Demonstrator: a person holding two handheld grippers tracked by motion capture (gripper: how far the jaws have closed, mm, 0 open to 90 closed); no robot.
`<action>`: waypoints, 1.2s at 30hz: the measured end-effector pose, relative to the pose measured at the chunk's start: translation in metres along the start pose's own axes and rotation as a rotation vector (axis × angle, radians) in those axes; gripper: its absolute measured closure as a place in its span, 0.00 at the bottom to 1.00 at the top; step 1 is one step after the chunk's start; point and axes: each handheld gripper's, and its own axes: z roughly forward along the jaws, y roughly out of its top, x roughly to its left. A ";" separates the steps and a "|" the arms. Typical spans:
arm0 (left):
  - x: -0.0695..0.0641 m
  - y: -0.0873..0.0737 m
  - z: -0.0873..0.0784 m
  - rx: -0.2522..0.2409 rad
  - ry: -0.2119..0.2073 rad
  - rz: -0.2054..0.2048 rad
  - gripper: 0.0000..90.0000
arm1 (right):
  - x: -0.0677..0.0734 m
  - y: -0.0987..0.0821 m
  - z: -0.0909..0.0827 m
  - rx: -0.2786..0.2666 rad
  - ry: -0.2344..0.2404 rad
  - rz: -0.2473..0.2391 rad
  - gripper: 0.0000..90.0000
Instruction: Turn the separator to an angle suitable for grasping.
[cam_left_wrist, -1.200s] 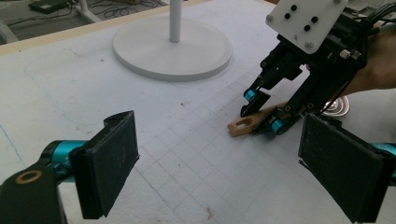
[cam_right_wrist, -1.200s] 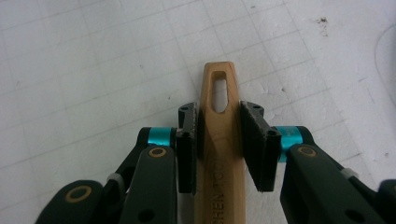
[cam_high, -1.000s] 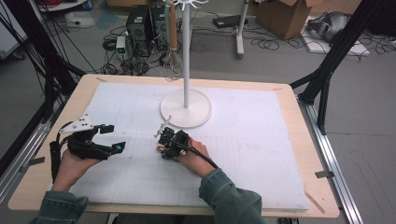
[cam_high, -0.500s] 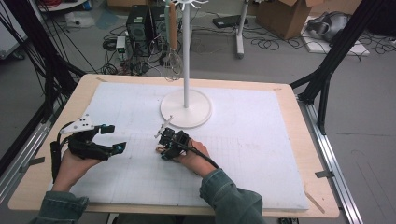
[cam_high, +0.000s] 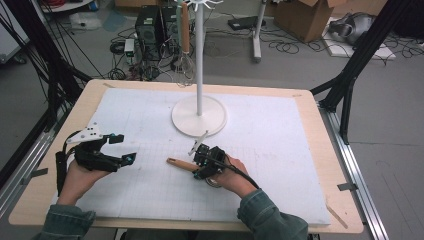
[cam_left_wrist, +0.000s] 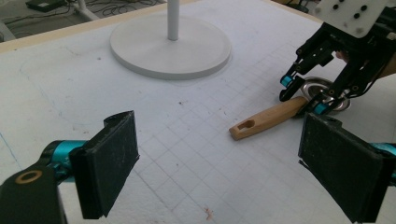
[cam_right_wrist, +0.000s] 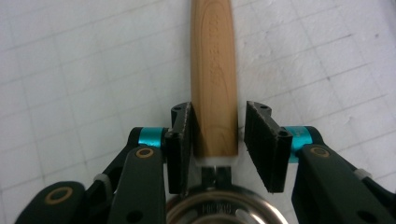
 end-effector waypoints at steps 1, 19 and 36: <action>0.000 0.000 0.000 0.001 0.001 0.001 0.14 | 0.001 -0.001 0.000 -0.004 -0.006 -0.005 0.71; 0.000 0.000 0.001 0.002 -0.001 0.001 0.14 | 0.009 -0.004 -0.002 -0.037 -0.010 -0.042 0.78; -0.001 0.000 0.001 0.000 -0.003 0.000 0.14 | 0.006 -0.007 -0.013 -0.097 0.021 -0.053 0.78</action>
